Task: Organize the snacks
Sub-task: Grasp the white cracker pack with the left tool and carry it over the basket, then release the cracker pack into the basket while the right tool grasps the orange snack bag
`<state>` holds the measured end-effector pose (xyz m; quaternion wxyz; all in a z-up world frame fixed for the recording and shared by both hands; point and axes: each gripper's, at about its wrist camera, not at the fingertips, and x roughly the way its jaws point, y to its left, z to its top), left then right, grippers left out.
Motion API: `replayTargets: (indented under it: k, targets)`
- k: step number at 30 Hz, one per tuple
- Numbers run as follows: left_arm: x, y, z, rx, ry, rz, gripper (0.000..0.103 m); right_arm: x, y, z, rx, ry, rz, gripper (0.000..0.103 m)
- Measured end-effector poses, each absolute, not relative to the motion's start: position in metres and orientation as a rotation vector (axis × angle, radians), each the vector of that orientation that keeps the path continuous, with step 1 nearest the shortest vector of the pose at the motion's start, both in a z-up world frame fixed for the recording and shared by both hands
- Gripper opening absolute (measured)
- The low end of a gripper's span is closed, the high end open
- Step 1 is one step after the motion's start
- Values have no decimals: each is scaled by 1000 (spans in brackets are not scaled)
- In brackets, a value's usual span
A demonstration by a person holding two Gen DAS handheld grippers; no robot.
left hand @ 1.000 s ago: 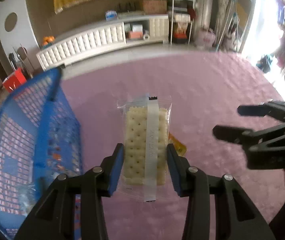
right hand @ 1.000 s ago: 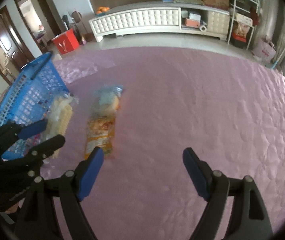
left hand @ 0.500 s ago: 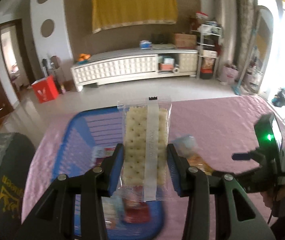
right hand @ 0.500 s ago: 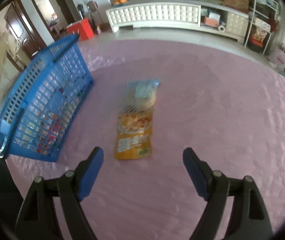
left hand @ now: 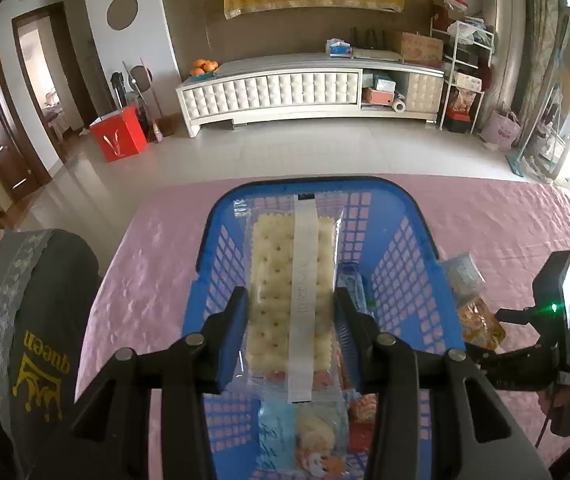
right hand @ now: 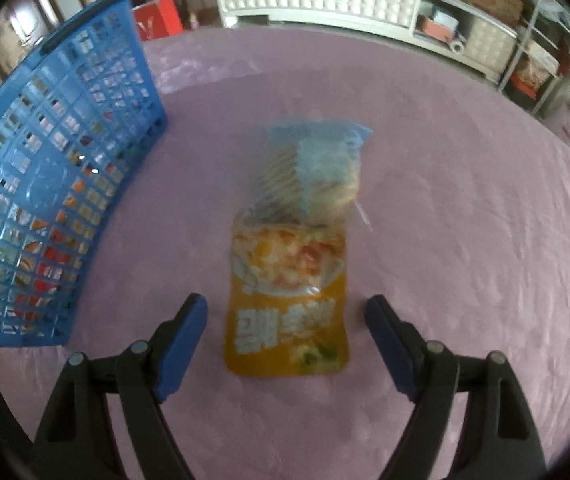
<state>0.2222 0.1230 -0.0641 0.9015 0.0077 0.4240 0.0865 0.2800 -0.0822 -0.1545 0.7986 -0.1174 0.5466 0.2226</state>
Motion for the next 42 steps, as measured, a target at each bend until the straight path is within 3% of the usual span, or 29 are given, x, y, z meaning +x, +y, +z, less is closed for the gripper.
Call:
replayTargets:
  k: [3, 6, 9, 13, 21, 36, 42]
  targets:
    - [229, 127, -66, 20, 874, 200, 40, 273, -74, -155, -313, 1142, 482, 77]
    - [230, 131, -69, 0, 874, 177, 40, 268, -72, -151, -324, 1135, 507, 53]
    - [229, 133, -72, -10, 872, 164, 40, 262, -70, -150, -344, 1122, 518, 44]
    - [226, 142, -73, -40, 876, 158, 40, 251, -65, -149, -332, 1105, 512, 21]
    - [224, 158, -69, -55, 892, 96, 40, 233, -68, -131, -251, 1127, 514, 19]
    - [257, 152, -93, 43, 1023, 34, 41, 193, -49, -42, -216, 955, 531, 19]
    - [249, 157, -91, 24, 985, 7, 61, 206, -47, -32, -238, 941, 536, 19]
